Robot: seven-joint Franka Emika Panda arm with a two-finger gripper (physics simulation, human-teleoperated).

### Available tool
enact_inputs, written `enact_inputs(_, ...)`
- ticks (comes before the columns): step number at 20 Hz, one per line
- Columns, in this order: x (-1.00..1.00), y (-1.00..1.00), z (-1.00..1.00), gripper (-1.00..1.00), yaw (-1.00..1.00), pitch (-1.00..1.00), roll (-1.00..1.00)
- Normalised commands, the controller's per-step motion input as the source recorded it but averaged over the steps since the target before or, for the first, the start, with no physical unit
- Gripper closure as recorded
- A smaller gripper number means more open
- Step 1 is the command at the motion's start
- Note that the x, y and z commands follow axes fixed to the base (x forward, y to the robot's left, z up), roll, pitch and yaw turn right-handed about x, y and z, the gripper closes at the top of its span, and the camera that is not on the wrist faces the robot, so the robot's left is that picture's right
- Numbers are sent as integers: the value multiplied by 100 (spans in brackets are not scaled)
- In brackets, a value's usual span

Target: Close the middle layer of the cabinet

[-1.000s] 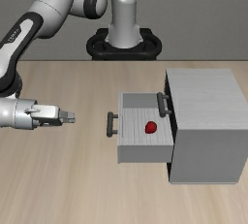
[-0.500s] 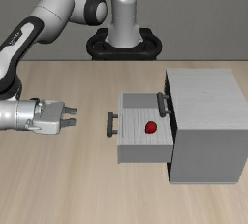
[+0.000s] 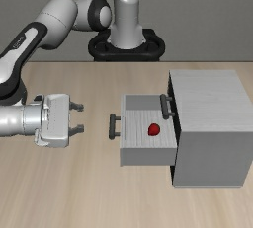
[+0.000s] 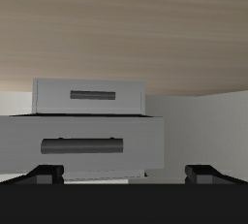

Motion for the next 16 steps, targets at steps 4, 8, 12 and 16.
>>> enact_inputs(4, 0, 100, 0, -100, 0, 0, 0)
enact_inputs(8, 0, 100, 0, -100, 0, 0, 0)
enact_inputs(12, 0, 100, 0, -100, 0, 0, 0)
enact_inputs(16, 0, 100, 0, -100, 0, 0, 0)
